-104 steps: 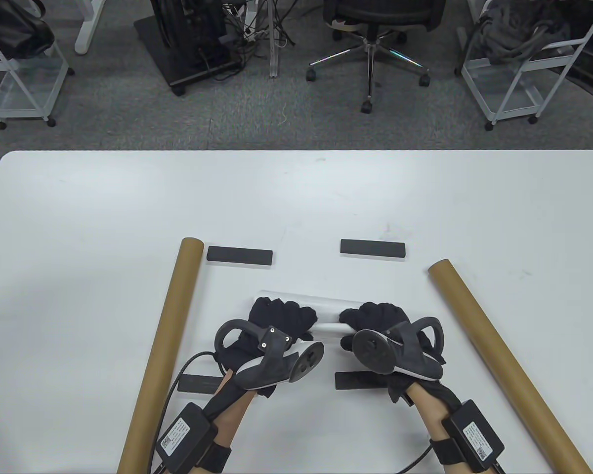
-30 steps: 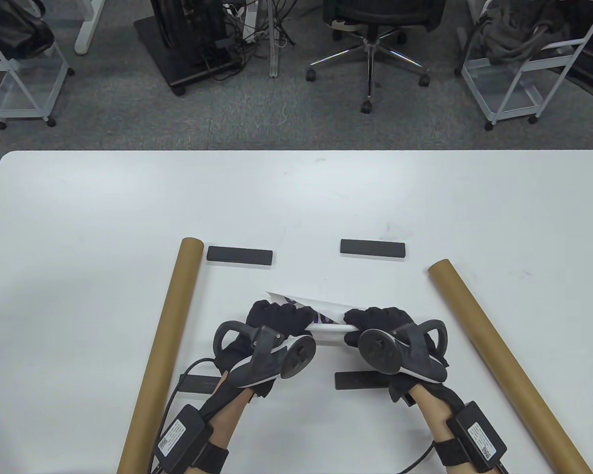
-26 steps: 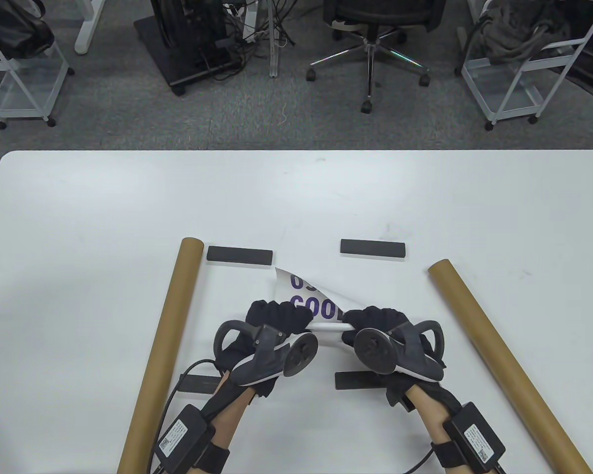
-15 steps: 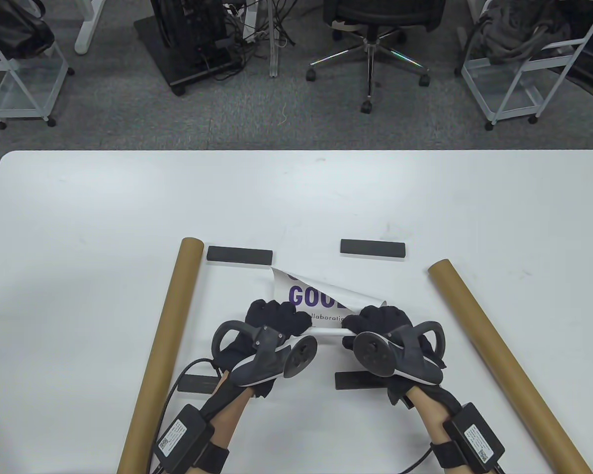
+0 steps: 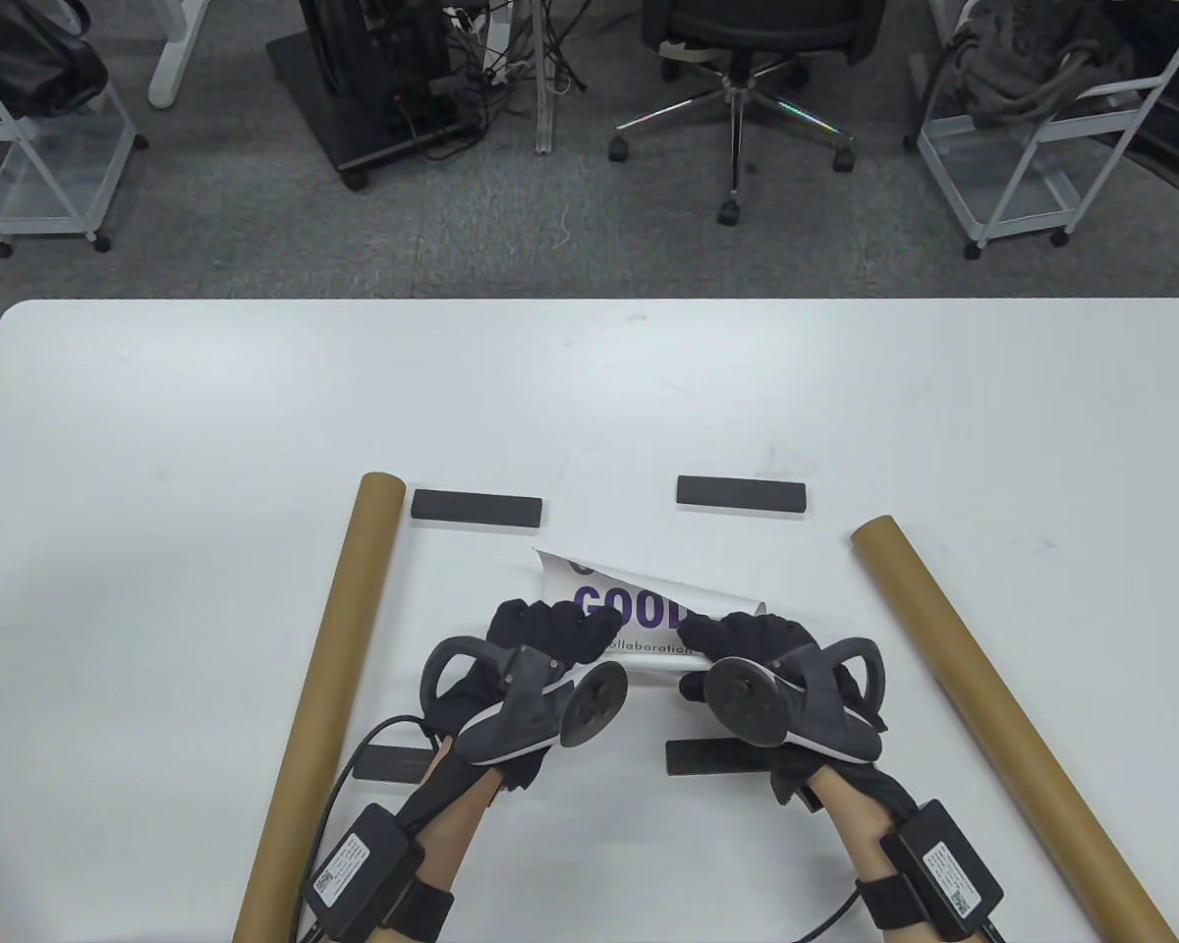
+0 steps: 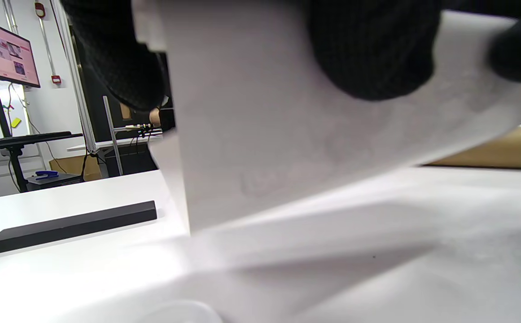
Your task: Roll up posters and store in mailing tubes
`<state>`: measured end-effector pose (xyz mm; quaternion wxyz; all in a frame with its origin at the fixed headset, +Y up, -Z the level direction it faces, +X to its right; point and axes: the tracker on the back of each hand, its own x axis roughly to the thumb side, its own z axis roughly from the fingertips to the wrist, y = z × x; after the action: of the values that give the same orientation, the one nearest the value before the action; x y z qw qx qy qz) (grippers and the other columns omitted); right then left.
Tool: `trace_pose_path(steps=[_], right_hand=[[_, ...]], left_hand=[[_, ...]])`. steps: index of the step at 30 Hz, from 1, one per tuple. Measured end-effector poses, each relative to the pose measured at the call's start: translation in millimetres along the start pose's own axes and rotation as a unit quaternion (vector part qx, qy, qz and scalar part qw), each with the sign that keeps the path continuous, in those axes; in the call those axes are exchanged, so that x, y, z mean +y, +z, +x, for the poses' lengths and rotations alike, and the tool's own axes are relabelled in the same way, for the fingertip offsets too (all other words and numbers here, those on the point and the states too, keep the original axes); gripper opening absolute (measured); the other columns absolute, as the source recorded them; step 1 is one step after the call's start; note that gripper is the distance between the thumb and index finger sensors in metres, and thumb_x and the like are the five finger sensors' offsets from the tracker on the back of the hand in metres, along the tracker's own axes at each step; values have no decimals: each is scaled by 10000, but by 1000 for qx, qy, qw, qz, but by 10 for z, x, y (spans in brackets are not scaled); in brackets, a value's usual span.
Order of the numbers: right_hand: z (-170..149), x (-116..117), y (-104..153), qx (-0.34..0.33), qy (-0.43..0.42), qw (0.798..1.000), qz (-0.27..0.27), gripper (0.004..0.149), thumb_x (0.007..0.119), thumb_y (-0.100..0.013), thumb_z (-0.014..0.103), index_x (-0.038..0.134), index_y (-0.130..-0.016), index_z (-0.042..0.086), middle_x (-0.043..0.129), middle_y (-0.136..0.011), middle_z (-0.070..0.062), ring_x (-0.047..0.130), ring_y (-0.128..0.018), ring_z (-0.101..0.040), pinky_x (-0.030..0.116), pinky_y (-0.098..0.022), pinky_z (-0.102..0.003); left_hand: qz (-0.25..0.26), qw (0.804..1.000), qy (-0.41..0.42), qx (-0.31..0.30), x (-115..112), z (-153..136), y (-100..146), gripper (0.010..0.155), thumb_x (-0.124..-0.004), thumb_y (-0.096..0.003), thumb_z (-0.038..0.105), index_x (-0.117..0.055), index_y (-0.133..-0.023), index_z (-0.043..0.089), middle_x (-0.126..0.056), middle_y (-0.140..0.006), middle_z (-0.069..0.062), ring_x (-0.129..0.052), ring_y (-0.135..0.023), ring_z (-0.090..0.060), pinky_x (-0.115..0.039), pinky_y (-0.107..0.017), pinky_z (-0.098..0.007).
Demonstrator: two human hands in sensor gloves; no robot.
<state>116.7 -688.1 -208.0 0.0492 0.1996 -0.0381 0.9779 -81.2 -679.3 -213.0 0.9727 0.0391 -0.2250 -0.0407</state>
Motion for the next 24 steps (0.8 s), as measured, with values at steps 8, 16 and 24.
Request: trace_pose_path(steps=[8, 16, 24], right_hand=[[-20, 28, -8, 1, -14, 1000, 28, 548, 638, -456, 414, 709, -936, 160, 901, -719, -37, 941, -530, -283, 740, -615, -611], [30, 26, -11, -9, -1, 999, 33, 507, 752, -426, 405, 711, -901, 231, 878, -702, 9, 922, -524, -251, 742, -629, -596], [6, 13, 0, -4, -5, 1000, 9, 442, 751, -441, 385, 771, -859, 240, 877, -778, -13, 908, -714, -326, 687, -662, -631]], left_hand=[[-21, 1000, 19, -1, -13, 26, -8, 507, -597, -540, 428, -722, -1019, 321, -913, -841, 61, -962, -678, -198, -736, -767, -530], [-6, 1000, -23, -6, 1, 47, 6, 389, -782, -455, 531, -808, -810, 373, -927, -721, 100, -959, -602, -161, -758, -759, -516], [4, 1000, -20, -7, -14, 56, 13, 404, -727, -489, 520, -798, -862, 380, -897, -840, 83, -935, -721, -194, -737, -776, -519]])
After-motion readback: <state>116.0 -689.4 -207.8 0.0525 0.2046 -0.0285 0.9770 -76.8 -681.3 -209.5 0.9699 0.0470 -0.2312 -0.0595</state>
